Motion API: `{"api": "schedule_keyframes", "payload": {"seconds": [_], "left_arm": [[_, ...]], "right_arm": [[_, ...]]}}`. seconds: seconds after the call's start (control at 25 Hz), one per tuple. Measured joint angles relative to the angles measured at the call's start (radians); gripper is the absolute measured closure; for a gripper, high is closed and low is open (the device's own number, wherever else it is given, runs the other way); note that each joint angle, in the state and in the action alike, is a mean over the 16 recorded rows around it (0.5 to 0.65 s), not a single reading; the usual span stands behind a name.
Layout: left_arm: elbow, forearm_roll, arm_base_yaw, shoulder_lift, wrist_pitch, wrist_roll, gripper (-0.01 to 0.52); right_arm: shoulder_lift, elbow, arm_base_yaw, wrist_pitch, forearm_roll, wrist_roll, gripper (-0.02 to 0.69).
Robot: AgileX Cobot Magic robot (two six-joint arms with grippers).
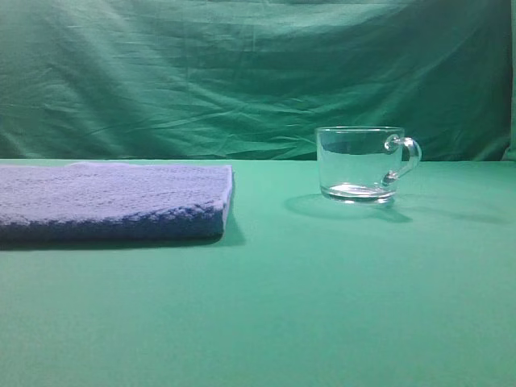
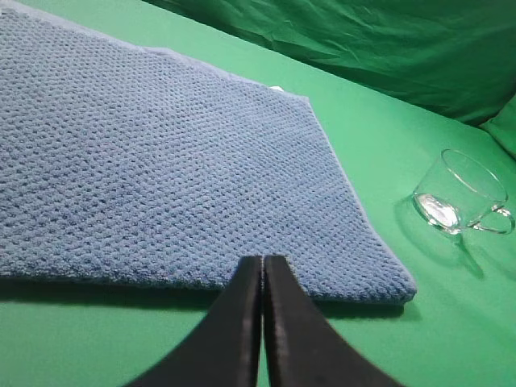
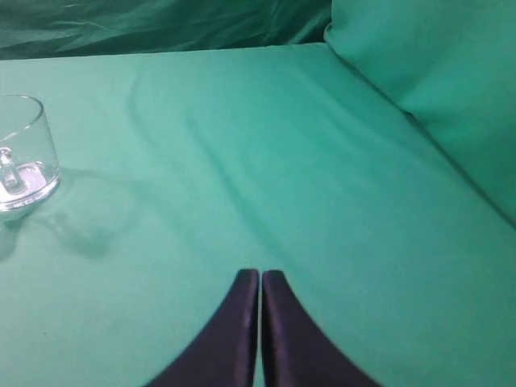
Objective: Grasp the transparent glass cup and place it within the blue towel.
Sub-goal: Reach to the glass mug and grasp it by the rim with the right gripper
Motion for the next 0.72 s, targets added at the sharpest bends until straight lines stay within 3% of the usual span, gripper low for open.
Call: {"api": "schedule_keyframes", "payload": {"seconds": [0.72], "left_arm": [[0.0, 0.0, 0.0, 0.0, 0.0, 0.0, 0.514]], "right_arm": [[0.0, 0.0, 0.0, 0.0, 0.0, 0.0, 0.665]]}}
